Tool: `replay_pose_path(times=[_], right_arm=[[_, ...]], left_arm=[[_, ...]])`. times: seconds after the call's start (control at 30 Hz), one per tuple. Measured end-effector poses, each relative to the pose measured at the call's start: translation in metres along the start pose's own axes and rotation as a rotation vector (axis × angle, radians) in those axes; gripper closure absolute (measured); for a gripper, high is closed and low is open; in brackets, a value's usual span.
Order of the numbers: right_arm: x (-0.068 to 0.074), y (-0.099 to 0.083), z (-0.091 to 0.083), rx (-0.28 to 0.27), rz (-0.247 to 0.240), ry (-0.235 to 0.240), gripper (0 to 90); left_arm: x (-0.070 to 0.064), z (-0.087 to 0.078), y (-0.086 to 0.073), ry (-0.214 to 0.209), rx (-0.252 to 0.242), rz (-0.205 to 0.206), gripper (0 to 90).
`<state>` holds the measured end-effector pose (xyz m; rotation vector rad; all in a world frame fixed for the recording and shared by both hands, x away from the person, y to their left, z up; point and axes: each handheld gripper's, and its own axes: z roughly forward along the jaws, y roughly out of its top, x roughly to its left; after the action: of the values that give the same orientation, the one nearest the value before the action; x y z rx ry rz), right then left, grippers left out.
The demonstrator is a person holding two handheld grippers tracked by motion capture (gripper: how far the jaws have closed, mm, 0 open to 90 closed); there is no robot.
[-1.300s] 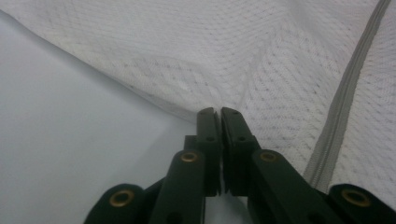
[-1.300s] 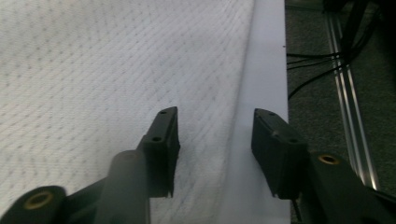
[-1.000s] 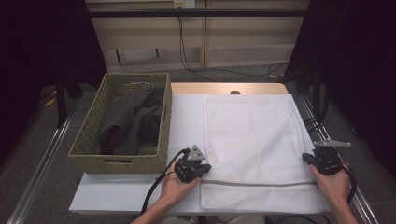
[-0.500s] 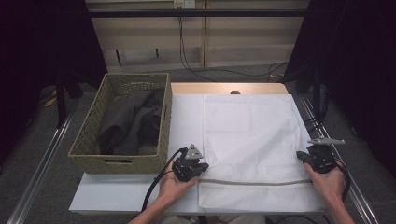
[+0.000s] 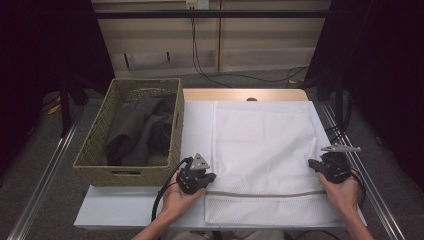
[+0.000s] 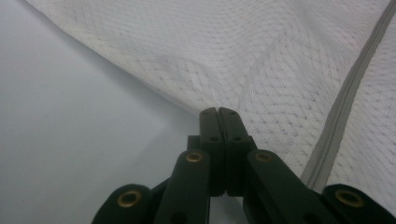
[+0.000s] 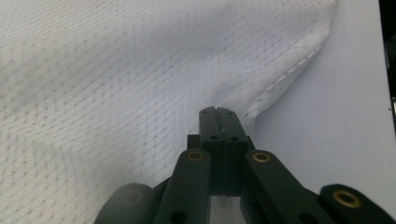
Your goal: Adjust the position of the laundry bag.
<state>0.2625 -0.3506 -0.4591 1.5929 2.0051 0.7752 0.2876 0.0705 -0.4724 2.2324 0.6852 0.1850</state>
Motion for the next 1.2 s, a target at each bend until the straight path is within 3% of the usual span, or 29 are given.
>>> replay_pose_path(times=[0.1,0.13,0.2,0.33,0.37,0.43,0.5,0.57,0.63,0.7,0.77,0.93,1.03,1.1,1.2], right_arm=[[0.005,0.002,0.001,0.002,-0.005,0.003,90.0],[0.006,0.002,0.001,0.005,-0.026,-0.013,90.0],[0.007,0.002,0.001,0.005,-0.012,-0.005,90.0],[0.006,0.003,0.001,-0.005,-0.008,0.004,90.0],[0.006,0.003,0.001,-0.004,-0.003,0.007,90.0],[0.007,0.003,0.002,-0.002,-0.013,0.004,90.0],[0.008,0.003,0.002,-0.006,-0.019,0.007,90.0],[0.009,0.003,0.001,-0.008,-0.014,0.017,90.0],[0.009,0.003,0.002,-0.015,-0.026,0.022,90.0],[0.011,0.003,0.002,-0.014,-0.017,0.025,90.0],[0.014,0.004,0.002,-0.012,-0.038,0.028,90.0],[0.02,0.006,0.002,-0.015,-0.053,0.054,90.0],[0.022,0.008,0.004,-0.027,-0.045,0.076,90.0],[0.024,0.009,0.004,-0.03,-0.043,0.077,90.0],[0.025,0.01,0.005,-0.027,-0.039,0.078,90.0]], left_arm=[[-0.005,-0.004,0.0,0.009,0.013,0.012,89.6],[-0.007,-0.006,-0.001,0.014,-0.001,0.021,89.6],[-0.007,-0.009,-0.001,0.011,-0.004,0.014,89.6],[-0.009,-0.015,-0.003,0.046,-0.004,0.011,89.6],[-0.008,-0.016,-0.004,0.046,-0.006,0.029,89.6],[-0.008,-0.017,-0.004,0.059,-0.023,0.007,89.7],[-0.009,-0.018,-0.005,0.059,-0.019,0.018,89.6],[-0.012,-0.023,-0.007,0.079,0.017,0.06,89.6],[-0.011,-0.026,-0.008,0.086,0.003,0.042,89.6],[-0.009,-0.027,-0.008,0.087,0.0,0.051,89.7],[-0.009,-0.03,-0.011,0.119,0.0,0.067,89.7],[-0.006,-0.031,-0.022,0.133,0.03,0.034,89.7],[-0.003,-0.034,-0.024,0.112,-0.001,-0.003,89.8],[-0.002,-0.037,-0.027,0.114,0.021,-0.01,89.8],[-0.001,-0.04,-0.028,0.117,0.013,-0.012,89.8]])
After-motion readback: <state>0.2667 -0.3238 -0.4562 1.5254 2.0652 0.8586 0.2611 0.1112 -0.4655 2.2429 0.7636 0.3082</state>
